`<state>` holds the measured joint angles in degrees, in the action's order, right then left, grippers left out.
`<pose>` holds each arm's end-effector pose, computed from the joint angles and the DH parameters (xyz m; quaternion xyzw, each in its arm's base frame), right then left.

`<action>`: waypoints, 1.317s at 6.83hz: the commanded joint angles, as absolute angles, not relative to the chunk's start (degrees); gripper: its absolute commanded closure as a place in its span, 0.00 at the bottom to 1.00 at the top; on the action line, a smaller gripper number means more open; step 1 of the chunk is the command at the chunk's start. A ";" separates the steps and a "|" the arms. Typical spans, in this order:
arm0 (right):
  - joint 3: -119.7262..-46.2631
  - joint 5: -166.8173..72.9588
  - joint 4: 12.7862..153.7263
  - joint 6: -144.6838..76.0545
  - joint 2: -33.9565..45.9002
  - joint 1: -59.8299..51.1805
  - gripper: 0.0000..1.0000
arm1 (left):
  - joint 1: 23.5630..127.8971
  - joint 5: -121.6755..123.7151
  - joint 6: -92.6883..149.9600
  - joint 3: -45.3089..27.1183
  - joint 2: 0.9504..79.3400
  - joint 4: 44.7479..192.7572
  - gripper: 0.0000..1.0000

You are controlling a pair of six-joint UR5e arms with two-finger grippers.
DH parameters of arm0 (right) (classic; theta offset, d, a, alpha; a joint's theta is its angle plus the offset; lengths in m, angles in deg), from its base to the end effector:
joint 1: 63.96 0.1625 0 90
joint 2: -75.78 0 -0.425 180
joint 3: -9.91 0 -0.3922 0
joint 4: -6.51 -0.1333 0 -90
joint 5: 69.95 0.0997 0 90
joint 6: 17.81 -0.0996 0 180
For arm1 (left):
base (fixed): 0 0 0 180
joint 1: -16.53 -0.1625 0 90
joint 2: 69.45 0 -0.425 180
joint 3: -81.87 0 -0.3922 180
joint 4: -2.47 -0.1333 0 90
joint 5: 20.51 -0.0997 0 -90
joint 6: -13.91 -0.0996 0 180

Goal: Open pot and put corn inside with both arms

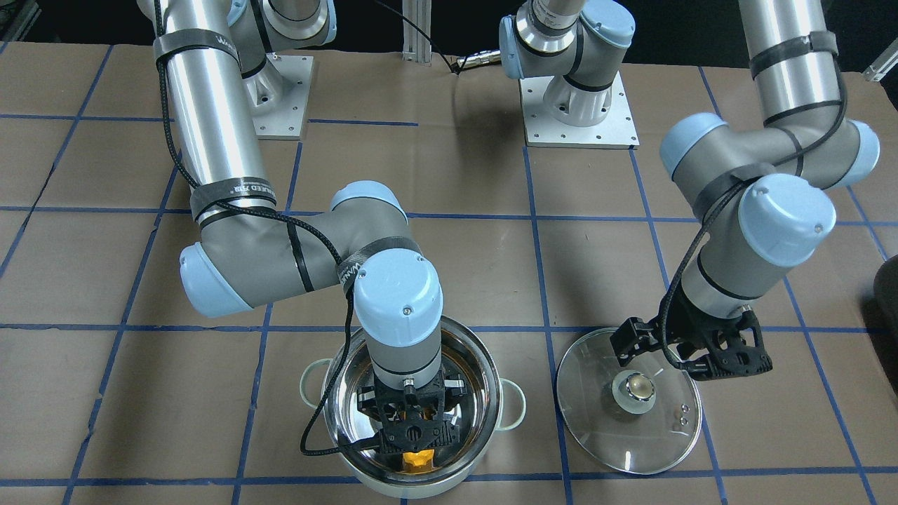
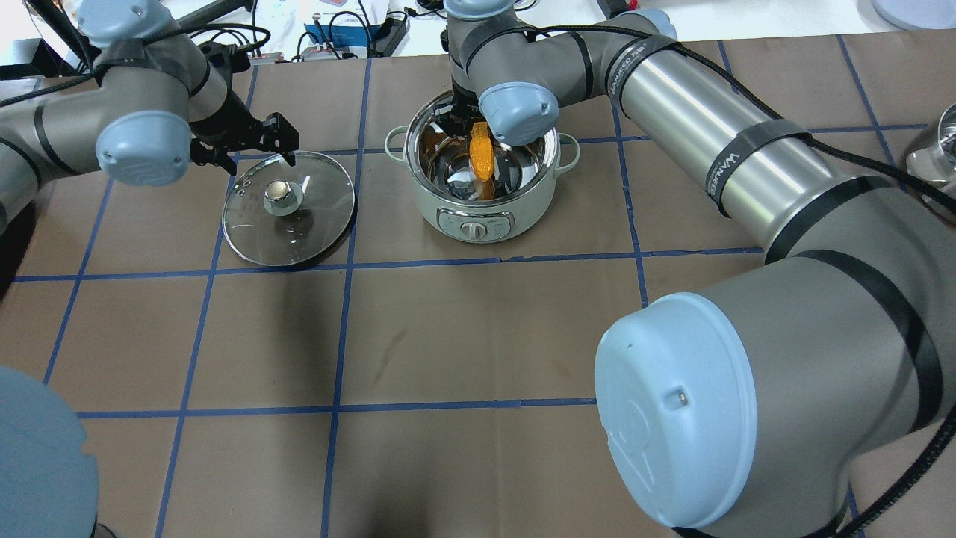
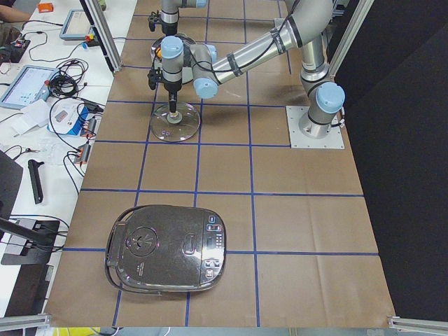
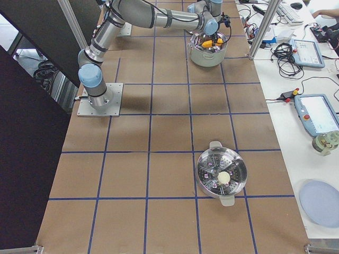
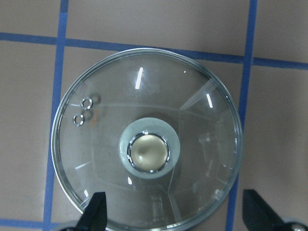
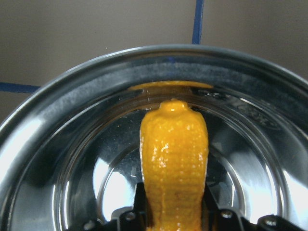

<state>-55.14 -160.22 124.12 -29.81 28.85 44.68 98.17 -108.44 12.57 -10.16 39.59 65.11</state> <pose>0.3744 -0.6945 0.2692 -0.0575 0.9949 -0.0804 0.0196 -0.0461 -0.6280 0.3352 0.0601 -0.9965 0.0562 0.0133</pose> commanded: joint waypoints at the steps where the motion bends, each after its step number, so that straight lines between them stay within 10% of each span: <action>1: -56.18 -163.27 124.28 -29.42 28.85 44.68 0.01 | 104.13 -112.93 15.49 -2.11 30.52 83.86 0.00; 9: -62.64 -161.54 89.28 -20.83 -4.32 33.73 0.00 | 107.42 -111.58 14.87 -1.27 26.09 93.00 0.00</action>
